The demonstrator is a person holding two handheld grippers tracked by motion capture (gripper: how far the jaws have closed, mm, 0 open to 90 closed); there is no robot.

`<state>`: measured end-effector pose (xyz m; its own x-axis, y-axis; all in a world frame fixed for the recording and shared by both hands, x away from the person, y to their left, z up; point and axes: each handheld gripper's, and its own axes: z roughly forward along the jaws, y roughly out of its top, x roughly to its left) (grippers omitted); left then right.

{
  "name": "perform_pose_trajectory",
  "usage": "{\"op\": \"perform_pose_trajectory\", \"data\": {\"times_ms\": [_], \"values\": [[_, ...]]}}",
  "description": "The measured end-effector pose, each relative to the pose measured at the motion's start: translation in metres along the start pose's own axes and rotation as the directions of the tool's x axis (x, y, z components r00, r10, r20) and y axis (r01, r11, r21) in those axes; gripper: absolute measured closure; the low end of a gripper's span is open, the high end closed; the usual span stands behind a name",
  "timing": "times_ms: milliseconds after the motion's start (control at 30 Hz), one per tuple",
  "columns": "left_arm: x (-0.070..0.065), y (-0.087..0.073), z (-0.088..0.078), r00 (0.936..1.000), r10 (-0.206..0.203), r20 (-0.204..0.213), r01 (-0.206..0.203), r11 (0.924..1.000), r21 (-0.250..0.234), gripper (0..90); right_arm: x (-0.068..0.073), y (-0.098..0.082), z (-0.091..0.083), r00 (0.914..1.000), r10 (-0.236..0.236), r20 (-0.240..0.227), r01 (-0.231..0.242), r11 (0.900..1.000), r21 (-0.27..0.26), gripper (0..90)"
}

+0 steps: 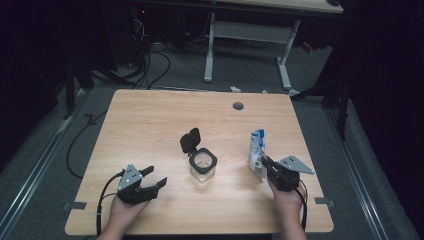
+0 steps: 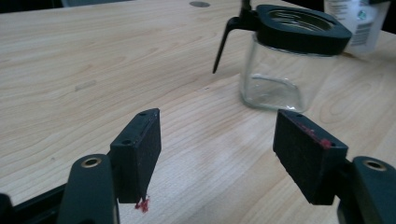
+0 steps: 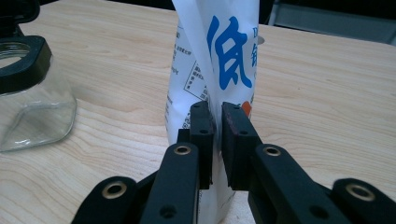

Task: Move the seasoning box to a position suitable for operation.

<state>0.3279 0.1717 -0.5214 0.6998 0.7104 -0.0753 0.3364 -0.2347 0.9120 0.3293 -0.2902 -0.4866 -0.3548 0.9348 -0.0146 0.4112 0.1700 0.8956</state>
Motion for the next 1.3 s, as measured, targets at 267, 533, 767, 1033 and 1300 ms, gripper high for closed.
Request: {"op": "perform_pose_trajectory", "data": {"times_ms": [267, 533, 767, 1033, 1300], "values": [[0.004, -0.001, -0.001, 0.9999, 0.012, -0.006, -0.012, 0.9998, -0.015, 30.9, 0.009, 0.009, -0.003, 0.9999, -0.014, 0.000, 0.014, 1.000, 0.016, 84.8], [0.010, -0.001, -0.008, 0.9979, -0.065, -0.005, 0.064, 0.9965, -0.054, 31.1, 0.019, 0.011, -0.011, 0.9955, -0.073, -0.061, 0.075, 0.997, 0.028, 85.2], [0.006, 0.001, -0.002, 0.9987, -0.049, 0.016, 0.050, 0.9967, -0.064, 31.1, 0.027, 0.021, -0.010, 0.9883, -0.099, -0.116, 0.108, 0.992, 0.072, 85.8], [0.005, 0.001, -0.003, 0.9987, -0.044, 0.025, 0.045, 0.9967, -0.067, 31.2, 0.029, 0.032, -0.008, 0.9830, -0.083, -0.164, 0.105, 0.987, 0.126, 86.1], [0.003, 0.001, -0.001, 0.9989, -0.038, 0.029, 0.039, 0.9974, -0.060, 31.2, 0.028, 0.042, -0.011, 0.9779, -0.100, -0.183, 0.134, 0.974, 0.181, 86.5]]}}
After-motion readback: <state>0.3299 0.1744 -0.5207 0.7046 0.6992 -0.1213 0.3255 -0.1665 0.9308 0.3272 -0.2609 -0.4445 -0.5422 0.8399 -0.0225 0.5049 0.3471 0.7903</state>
